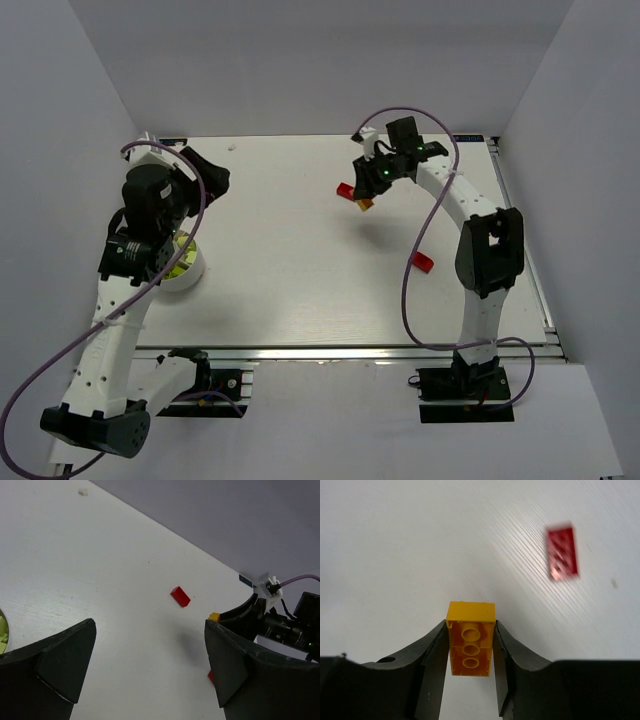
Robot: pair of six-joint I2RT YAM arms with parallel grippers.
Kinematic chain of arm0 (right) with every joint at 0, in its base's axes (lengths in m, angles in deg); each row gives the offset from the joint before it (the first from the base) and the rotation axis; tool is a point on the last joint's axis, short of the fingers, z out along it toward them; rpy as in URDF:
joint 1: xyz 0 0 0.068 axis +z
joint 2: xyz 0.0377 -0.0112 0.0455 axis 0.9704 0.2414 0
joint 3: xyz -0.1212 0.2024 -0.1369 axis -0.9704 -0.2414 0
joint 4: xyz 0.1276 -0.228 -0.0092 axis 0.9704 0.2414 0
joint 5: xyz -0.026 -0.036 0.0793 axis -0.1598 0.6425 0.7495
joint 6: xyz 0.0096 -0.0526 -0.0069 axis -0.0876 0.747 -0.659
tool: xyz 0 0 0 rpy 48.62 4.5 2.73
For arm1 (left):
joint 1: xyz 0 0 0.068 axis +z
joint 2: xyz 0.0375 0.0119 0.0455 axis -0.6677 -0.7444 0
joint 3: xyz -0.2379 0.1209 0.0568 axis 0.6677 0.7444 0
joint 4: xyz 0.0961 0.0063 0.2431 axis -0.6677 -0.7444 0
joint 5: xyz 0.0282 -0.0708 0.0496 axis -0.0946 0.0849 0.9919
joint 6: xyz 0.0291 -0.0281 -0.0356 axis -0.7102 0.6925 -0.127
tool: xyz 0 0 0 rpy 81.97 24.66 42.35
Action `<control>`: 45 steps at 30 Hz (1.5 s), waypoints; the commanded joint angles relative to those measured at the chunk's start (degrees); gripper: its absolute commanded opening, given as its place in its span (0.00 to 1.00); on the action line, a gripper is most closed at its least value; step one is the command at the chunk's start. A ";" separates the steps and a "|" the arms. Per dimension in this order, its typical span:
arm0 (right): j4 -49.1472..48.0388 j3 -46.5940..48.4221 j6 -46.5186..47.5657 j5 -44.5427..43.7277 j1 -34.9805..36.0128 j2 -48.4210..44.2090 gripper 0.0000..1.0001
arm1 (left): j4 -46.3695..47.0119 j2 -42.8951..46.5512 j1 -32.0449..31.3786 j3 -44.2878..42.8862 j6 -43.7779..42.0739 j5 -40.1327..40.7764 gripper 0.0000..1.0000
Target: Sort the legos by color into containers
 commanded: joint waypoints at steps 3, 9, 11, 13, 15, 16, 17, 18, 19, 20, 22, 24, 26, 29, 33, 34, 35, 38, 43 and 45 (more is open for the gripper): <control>-18.99 -0.06 2.95 24.09 10.21 -5.60 0.00 | 2.80 4.51 0.26 -3.34 -0.10 1.30 0.98; -49.40 8.17 -28.06 31.50 19.09 6.60 0.00 | 3.07 6.19 0.26 -3.86 1.48 0.69 0.98; -54.32 17.01 -35.52 30.10 22.16 13.71 0.00 | 2.90 6.37 0.26 -4.48 2.27 -0.19 0.98; -58.55 21.36 -40.03 26.51 24.01 19.50 0.00 | 2.81 6.37 0.26 -4.83 2.98 -1.07 0.98; -64.77 24.35 -44.86 20.90 26.56 22.34 0.00 | 2.37 6.72 0.26 -5.01 3.50 -1.60 0.98; -67.07 24.37 -45.84 18.86 28.23 24.09 0.00 | 2.11 6.89 0.26 -5.01 3.77 -1.95 0.98; -69.19 24.02 -46.37 17.01 29.11 24.72 0.00 | 1.58 7.16 0.26 -5.10 3.95 -2.04 0.98; -72.51 23.06 -45.77 13.08 29.99 25.07 0.00 | 1.23 7.25 0.26 -5.18 4.03 -2.22 0.98; -73.59 22.70 -44.98 10.86 31.65 25.94 0.00 | 0.88 7.34 0.26 -5.18 4.21 -2.57 0.98; -73.60 22.87 -43.75 8.58 32.54 26.47 0.00 | -0.08 7.34 0.26 -5.27 4.30 -2.66 0.98; -73.60 24.53 -41.12 2.18 33.95 28.31 0.00 | -0.88 7.42 0.26 -5.45 4.47 -3.01 0.98; -73.08 27.52 -40.32 -2.66 35.36 30.34 0.00 | -2.10 7.51 0.26 -5.54 4.56 -3.62 0.98; -72.11 31.55 -39.26 -6.63 36.67 32.98 0.00 | -3.51 7.60 0.26 -5.71 4.56 -3.62 0.98; -72.11 33.15 -38.47 -13.14 37.91 34.48 0.00 | -6.40 7.60 0.26 -5.80 4.21 -1.79 0.98; -76.40 24.66 -37.07 -12.45 37.74 30.89 0.00 | -14.66 4.88 0.26 -8.16 4.30 6.01 0.97; -77.72 21.67 -35.84 -11.40 37.39 27.66 0.00 | -16.25 2.53 0.26 -9.30 4.21 7.61 0.95; -78.78 18.77 -34.26 -10.00 37.04 25.88 0.00 | -18.53 1.20 0.26 -12.01 3.95 9.11 0.81; -82.82 6.73 -28.55 -2.45 35.45 18.85 0.00 | -21.61 -3.80 0.35 -16.77 2.63 14.12 0.35; -87.92 -9.89 -21.78 10.21 32.03 8.30 0.00 | -23.73 -9.88 0.96 -25.83 0.78 14.23 0.17; -88.45 -14.97 -17.58 14.16 31.41 4.18 0.00 | -23.65 -12.08 1.23 -26.10 0.69 10.55 0.24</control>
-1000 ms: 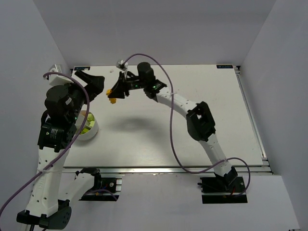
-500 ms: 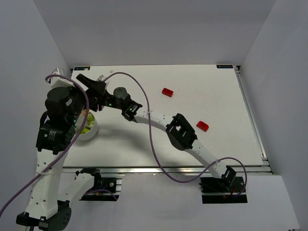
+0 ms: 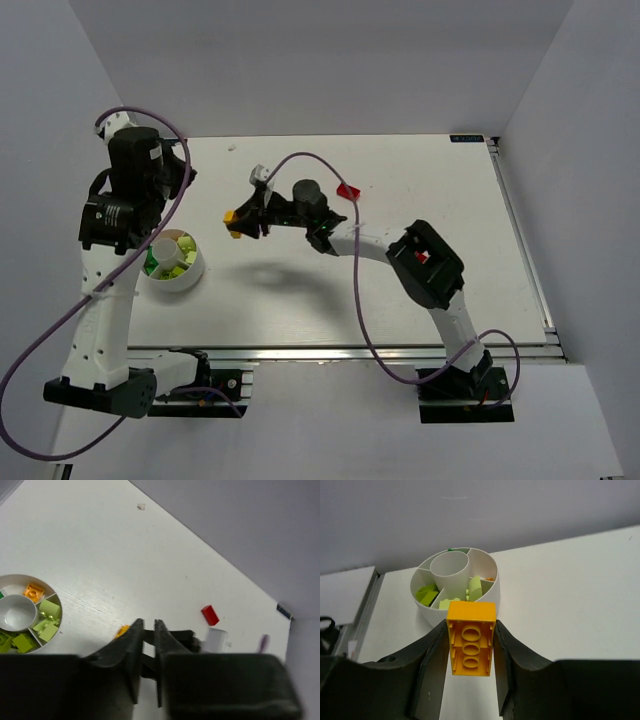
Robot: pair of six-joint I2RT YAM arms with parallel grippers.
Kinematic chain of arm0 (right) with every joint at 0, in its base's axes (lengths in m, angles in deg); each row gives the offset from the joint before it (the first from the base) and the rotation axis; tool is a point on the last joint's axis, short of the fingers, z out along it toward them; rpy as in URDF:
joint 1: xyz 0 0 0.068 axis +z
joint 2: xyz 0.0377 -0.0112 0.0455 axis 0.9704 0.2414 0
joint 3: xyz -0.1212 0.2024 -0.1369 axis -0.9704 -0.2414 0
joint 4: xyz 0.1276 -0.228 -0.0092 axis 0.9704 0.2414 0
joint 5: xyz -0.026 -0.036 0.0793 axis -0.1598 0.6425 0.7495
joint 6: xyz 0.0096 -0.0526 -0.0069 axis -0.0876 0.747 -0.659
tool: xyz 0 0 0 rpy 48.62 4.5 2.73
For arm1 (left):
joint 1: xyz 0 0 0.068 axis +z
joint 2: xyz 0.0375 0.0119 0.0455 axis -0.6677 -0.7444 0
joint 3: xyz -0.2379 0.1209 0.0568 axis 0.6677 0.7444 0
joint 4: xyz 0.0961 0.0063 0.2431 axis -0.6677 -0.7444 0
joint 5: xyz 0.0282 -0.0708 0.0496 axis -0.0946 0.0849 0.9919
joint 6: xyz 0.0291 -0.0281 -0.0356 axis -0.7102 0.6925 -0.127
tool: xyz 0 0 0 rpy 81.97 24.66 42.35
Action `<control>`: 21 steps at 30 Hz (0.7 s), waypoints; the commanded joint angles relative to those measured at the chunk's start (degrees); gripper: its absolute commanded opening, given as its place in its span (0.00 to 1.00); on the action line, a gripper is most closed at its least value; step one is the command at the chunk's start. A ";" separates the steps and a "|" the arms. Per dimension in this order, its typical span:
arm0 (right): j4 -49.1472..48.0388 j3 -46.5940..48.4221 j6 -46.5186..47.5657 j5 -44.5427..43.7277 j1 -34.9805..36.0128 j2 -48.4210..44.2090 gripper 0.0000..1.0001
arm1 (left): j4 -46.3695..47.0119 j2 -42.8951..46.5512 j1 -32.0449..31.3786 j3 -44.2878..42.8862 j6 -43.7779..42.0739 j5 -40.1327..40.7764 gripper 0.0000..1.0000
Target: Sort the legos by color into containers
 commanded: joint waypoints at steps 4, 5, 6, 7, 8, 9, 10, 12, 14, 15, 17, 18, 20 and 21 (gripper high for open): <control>-7.83 -9.16 12.49 15.05 -3.33 -13.33 0.00 | -0.91 -3.31 1.14 2.04 -2.83 -15.24 0.64; -7.12 -9.61 12.85 16.02 -3.68 -14.21 0.00 | 1.18 -2.88 1.14 3.44 -3.18 -20.14 0.70; -6.51 -9.96 13.21 17.42 -4.12 -15.52 0.00 | 2.42 -1.57 1.23 6.24 -3.27 -21.93 0.80; -5.11 -10.49 14.25 18.22 -4.74 -16.14 0.00 | 4.70 -0.68 1.14 7.66 -3.27 -22.91 0.84; -4.57 -10.67 14.70 19.10 -5.00 -17.28 0.00 | 5.68 0.11 1.23 9.07 -3.27 -24.66 0.85; -3.61 -10.76 15.22 19.46 -5.18 -17.73 0.00 | 6.56 0.81 1.14 10.30 -3.27 -25.46 0.86; -2.64 -10.76 15.75 19.46 -5.44 -18.08 0.00 | 8.57 1.95 1.23 12.83 -3.27 -26.68 0.87; 0.34 -10.41 16.63 19.55 -5.71 -18.78 0.00 | 11.12 2.92 1.23 15.57 -2.23 -30.82 0.87; 2.10 -10.41 16.72 19.64 -5.88 -19.14 0.00 | 15.08 4.42 1.23 19.61 -1.26 -33.19 0.87; 2.37 -10.58 16.72 19.64 -5.89 -19.57 0.00 | 16.05 4.86 1.14 20.58 -0.38 -34.77 0.86; 2.99 -10.58 16.90 19.55 -5.97 -19.93 0.00 | 18.16 5.39 1.14 22.86 0.06 -36.27 0.83; 3.77 -10.41 16.81 19.37 -5.97 -20.02 0.00 | 18.69 5.48 1.14 23.40 0.42 -37.58 0.82; 4.04 -10.23 16.73 18.94 -5.97 -19.75 0.00 | 20.10 5.74 1.06 24.80 0.59 -38.73 0.79; 3.87 -10.14 16.55 18.85 -5.97 -19.67 0.00 | 20.54 5.83 1.14 25.25 0.86 -40.04 0.78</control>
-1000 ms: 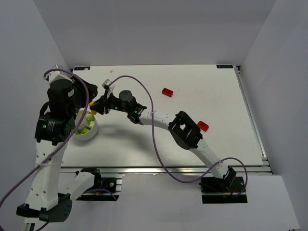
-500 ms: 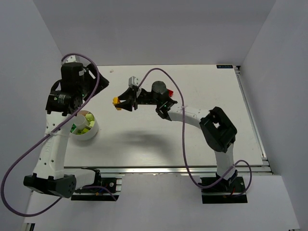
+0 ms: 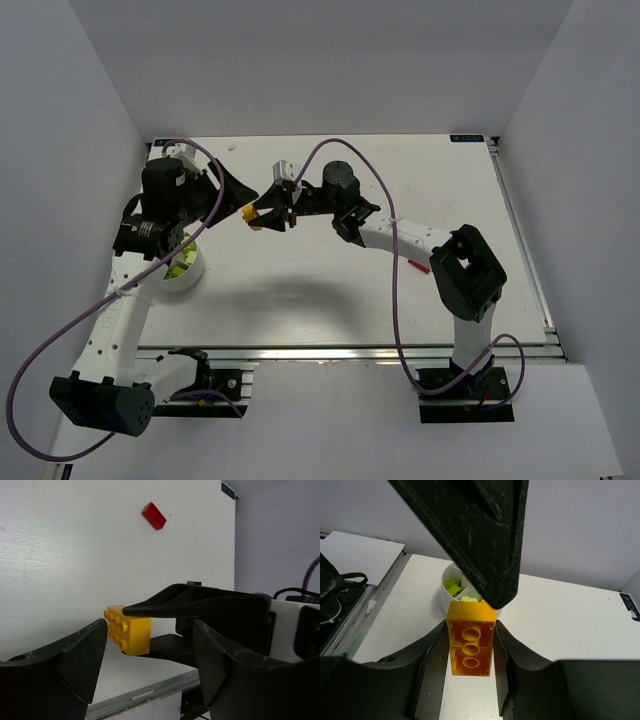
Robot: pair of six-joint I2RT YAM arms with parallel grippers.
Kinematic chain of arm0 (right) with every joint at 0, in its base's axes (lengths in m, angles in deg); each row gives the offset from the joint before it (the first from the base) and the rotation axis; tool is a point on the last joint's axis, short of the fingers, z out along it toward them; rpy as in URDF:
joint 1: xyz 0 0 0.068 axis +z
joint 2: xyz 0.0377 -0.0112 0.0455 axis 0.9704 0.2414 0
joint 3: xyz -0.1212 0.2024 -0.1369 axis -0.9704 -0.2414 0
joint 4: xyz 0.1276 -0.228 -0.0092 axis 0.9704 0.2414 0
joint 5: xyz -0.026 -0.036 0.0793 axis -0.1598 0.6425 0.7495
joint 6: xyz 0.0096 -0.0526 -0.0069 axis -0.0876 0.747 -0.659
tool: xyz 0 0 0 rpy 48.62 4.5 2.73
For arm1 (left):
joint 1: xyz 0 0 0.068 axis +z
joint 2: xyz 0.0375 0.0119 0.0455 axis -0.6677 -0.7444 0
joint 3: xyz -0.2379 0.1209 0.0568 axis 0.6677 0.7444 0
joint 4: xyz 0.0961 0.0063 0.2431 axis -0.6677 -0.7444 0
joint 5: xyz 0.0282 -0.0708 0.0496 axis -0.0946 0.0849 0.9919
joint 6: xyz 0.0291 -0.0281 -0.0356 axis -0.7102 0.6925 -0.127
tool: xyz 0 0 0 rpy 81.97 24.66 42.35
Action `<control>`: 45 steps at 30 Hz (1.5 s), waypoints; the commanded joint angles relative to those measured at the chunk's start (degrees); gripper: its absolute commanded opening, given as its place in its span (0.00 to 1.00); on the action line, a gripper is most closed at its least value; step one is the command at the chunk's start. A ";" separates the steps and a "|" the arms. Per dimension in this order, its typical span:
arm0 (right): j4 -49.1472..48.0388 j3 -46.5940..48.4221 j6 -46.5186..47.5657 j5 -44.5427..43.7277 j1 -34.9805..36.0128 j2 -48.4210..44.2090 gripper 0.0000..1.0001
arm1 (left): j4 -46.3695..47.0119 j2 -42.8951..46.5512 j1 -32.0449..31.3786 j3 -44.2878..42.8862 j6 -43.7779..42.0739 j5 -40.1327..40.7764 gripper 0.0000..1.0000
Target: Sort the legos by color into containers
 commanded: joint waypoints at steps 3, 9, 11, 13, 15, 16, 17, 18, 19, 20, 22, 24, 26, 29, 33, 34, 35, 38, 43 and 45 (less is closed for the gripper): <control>-0.35 0.65 -0.37 -0.35 -0.20 -1.37 0.00 | 4.68 1.37 0.20 1.78 0.05 -6.99 0.75; -1.49 1.10 -1.96 -0.09 -0.38 -1.10 0.00 | 0.11 -0.04 0.20 2.04 -3.55 -8.67 0.66; -1.58 1.18 -2.05 0.18 -0.38 -1.10 0.00 | -0.95 -0.13 0.20 2.31 -4.17 -7.70 0.64; -1.58 1.27 -2.13 0.35 -0.38 -1.10 0.00 | -1.39 -0.21 0.20 2.74 -4.61 -7.17 0.63; -1.58 1.18 -2.13 0.53 -0.38 -1.19 0.00 | -0.70 -0.13 0.12 3.62 -4.44 -7.26 0.63; -1.49 1.10 -1.96 0.62 -0.38 -1.28 0.00 | -0.25 -0.04 0.11 3.97 -4.26 -7.52 0.63; -1.49 1.10 -1.96 0.88 -0.38 -1.28 0.00 | 0.19 0.05 0.11 4.24 -3.91 -7.87 0.63; -1.49 1.10 -1.96 0.88 -0.38 -1.37 0.00 | 0.54 0.05 0.11 4.42 -3.82 -7.96 0.63; -1.49 1.10 -1.87 0.97 -0.38 -1.37 0.00 | 0.80 -0.12 0.20 4.77 -3.82 -8.05 0.63; -1.49 1.18 -1.96 1.06 -0.38 -1.37 0.00 | 0.89 -0.21 0.12 4.86 -3.74 -8.31 0.63; -1.58 1.27 -2.13 1.06 -0.38 -1.37 0.00 | 1.33 -0.56 0.20 4.94 -3.65 -8.40 0.61; -1.93 1.18 -2.40 1.32 -0.38 -1.37 0.00 | 1.25 -1.00 0.20 4.94 -3.91 -8.40 0.58; -2.11 1.01 -2.57 1.76 -0.38 -1.54 0.00 | 1.16 -1.53 0.12 4.60 -4.17 -8.40 0.51; -2.55 0.57 -3.10 2.46 -0.38 -1.80 0.00 | 1.59 -2.06 0.20 4.16 -4.17 -8.14 0.39; -2.37 -0.48 -3.80 0.97 -0.38 -2.16 0.42 | 0.55 -2.41 0.20 2.49 -4.53 -7.61 0.19; -1.33 -0.40 -3.63 -0.07 -0.47 -2.33 0.62 | -0.07 -2.50 0.20 1.87 -4.70 -6.22 0.18; -0.45 -0.14 -3.28 -0.69 -0.38 -2.33 0.70 | -1.90 -2.50 0.12 0.65 -5.05 -4.99 0.16; 3.42 0.57 -1.52 -3.07 -0.64 -2.42 0.89 | -6.30 -3.02 0.20 -1.64 -5.75 1.77 0.03; 9.31 -0.39 1.81 -8.33 -1.34 -3.73 0.89 | -17.29 -5.13 0.46 -4.63 -4.97 15.23 0.00; 11.16 -1.71 3.57 -8.96 -2.13 -4.70 0.90 | -20.18 -5.31 1.51 -4.64 -4.18 22.08 0.00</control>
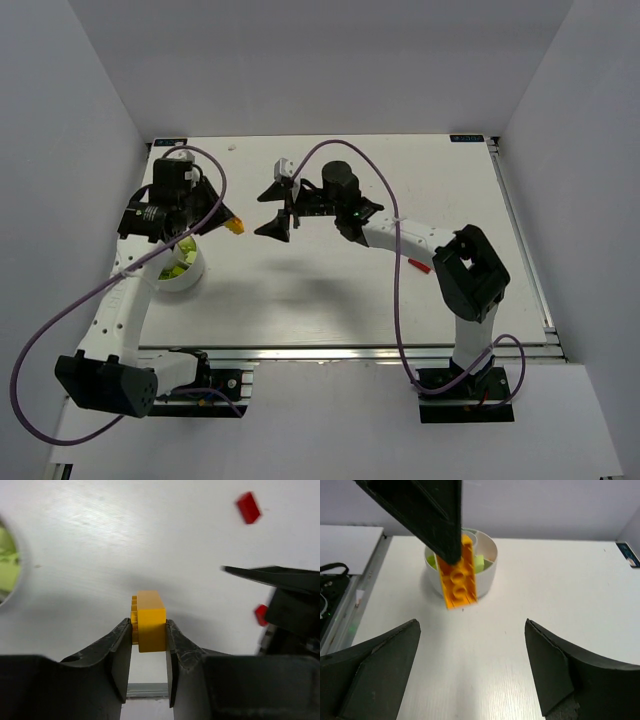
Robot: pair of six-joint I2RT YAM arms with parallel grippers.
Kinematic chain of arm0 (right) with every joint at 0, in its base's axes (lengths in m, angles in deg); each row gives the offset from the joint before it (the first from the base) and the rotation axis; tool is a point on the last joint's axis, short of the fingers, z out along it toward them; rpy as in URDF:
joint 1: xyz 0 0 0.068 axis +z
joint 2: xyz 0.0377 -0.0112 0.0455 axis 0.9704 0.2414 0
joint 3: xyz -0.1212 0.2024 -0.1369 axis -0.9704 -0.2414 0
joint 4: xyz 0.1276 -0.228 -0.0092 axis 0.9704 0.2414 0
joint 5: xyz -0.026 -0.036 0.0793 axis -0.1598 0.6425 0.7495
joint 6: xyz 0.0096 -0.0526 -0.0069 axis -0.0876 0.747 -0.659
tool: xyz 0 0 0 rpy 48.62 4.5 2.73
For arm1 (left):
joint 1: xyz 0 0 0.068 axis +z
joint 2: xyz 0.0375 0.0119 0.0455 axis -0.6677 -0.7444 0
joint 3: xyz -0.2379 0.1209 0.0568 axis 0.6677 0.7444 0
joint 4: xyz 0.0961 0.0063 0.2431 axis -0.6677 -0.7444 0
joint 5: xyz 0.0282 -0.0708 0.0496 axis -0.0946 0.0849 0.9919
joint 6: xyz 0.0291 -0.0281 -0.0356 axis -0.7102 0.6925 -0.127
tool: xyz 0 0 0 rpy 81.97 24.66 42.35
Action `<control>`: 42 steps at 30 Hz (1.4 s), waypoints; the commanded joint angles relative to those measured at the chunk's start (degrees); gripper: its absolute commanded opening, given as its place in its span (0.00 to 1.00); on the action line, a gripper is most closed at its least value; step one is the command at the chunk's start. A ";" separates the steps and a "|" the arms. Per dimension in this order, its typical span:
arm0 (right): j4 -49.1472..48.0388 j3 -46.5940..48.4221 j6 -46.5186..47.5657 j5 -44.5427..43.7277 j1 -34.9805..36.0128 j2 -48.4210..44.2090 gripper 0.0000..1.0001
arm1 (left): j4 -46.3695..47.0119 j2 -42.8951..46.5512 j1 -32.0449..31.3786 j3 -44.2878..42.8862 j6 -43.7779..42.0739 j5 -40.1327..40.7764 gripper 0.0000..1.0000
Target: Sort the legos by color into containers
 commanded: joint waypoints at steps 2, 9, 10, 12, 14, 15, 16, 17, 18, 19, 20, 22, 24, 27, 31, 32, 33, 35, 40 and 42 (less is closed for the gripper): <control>3.69 -3.75 4.45 -3.00 -2.11 -5.98 0.89 | -9.71 -0.61 2.18 -1.31 0.68 17.65 0.00; 10.36 -8.23 6.04 0.53 -4.40 -10.46 0.00 | -9.72 -1.49 14.99 0.01 -1.34 24.72 0.00; 10.28 -9.12 5.95 0.26 -4.49 -11.68 0.00 | -9.28 -2.01 16.15 -0.34 -1.69 25.07 0.00; 10.02 -11.92 5.78 -0.09 -4.58 -13.62 0.00 | -6.83 -3.60 18.87 -1.31 -3.27 24.64 0.00; 9.40 -13.51 5.60 -0.36 -4.49 -14.59 0.00 | -4.81 -4.74 20.37 -1.75 -5.02 23.06 0.00; 9.32 -14.65 5.51 -0.44 -4.49 -15.29 0.00 | -3.23 -6.22 21.59 -2.19 -5.47 22.27 0.00; 9.32 -15.18 5.25 -0.71 -4.49 -15.56 0.00 | -2.61 -7.02 22.13 -2.37 -5.82 20.44 0.00; 9.23 -15.62 5.08 -0.88 -4.49 -15.82 0.00 | -1.47 -7.81 22.57 -2.54 -6.52 19.55 0.00; 9.23 -16.06 4.99 -1.06 -4.58 -16.44 0.00 | -0.85 -8.86 23.18 -2.46 -6.79 18.93 0.00; 8.97 -16.85 4.55 -1.41 -4.67 -16.70 0.00 | -0.06 -9.22 23.36 -2.28 -7.14 17.88 0.00; 8.62 -17.29 4.29 -1.50 -4.67 -16.97 0.00 | 1.17 -9.57 23.54 -2.19 -7.40 17.52 0.00; 8.44 -18.35 3.93 -1.50 -4.84 -17.58 0.00 | 2.40 -10.28 23.89 -2.28 -7.41 16.03 0.00; 8.26 -19.05 3.58 -1.59 -5.02 -18.11 0.00 | 4.16 -10.63 24.24 -2.37 -7.23 15.06 0.00; 8.17 -20.02 3.40 -1.59 -5.11 -18.73 0.00 | 5.57 -11.25 24.42 -2.63 -6.79 14.00 0.00; 8.09 -20.90 3.32 -1.59 -5.55 -19.17 0.00 | 7.07 -11.07 24.68 -2.72 -6.35 12.86 0.00; 8.00 -21.08 3.32 -1.67 -5.63 -19.08 0.00 | 7.50 -11.16 24.68 -2.20 -6.35 12.95 0.00; 8.08 -21.17 3.23 -1.76 -5.72 -19.08 0.00 | 7.68 -11.16 24.68 -1.93 -6.44 13.47 0.00; 8.09 -21.08 3.14 -1.94 -6.07 -18.99 0.00 | 8.99 -11.07 24.68 -0.10 -6.70 14.35 0.00; 8.00 -20.90 2.35 -1.94 -6.69 -18.91 0.00 | 11.72 -12.04 24.95 2.73 -7.23 13.65 0.00; 8.08 -20.81 2.00 -1.85 -6.95 -18.90 0.00 | 12.43 -13.00 24.95 2.91 -7.67 13.56 0.00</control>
